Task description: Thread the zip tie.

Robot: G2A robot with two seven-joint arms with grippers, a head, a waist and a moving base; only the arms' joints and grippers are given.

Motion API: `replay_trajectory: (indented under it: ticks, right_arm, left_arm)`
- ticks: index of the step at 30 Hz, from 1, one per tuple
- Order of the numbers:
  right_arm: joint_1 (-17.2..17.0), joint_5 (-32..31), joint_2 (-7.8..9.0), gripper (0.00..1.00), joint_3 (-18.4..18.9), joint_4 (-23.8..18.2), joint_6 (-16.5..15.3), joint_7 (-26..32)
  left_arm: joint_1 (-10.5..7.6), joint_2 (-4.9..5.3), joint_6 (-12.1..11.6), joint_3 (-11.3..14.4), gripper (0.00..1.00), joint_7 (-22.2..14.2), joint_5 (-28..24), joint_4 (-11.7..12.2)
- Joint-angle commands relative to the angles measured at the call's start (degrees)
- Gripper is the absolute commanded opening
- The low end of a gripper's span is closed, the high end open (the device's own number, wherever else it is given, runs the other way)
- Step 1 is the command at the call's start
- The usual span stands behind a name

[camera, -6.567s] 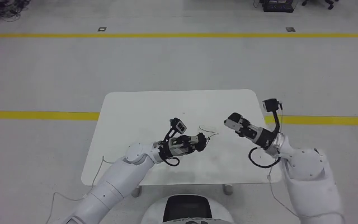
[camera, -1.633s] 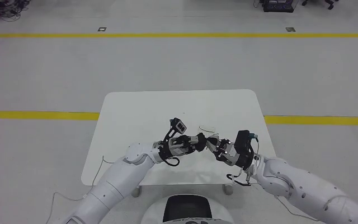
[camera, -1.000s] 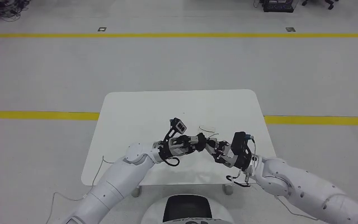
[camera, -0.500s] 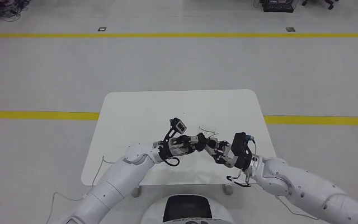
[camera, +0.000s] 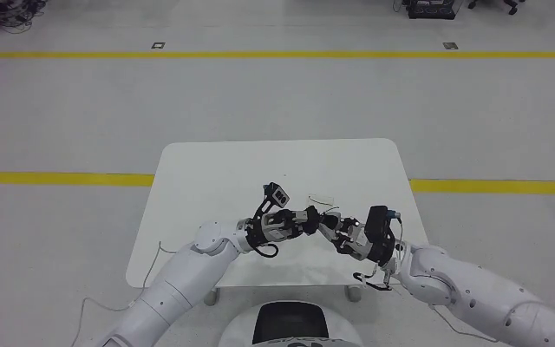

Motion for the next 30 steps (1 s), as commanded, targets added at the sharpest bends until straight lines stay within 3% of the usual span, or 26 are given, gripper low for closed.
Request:
replay_trajectory:
  ticks: [1, 13, 30]
  right_arm:
    - [0.0, 0.0, 0.14, 0.02, 0.0, -0.2, 0.0, -0.2]
    - [0.5, 0.1, 0.68, 0.03, -0.4, -0.7, 0.0, -0.2]
    - [1.1, -0.4, 0.11, 0.0, -1.2, 0.5, 0.0, 1.0]
  left_arm:
    - [0.0, 0.0, 0.0, 0.0, 0.0, 0.0, 0.0, 0.0]
    - [0.0, 0.0, 0.0, 0.0, 0.0, 0.0, 0.0, 0.0]
    - [0.0, 0.0, 0.0, 0.0, 0.0, 0.0, 0.0, 0.0]
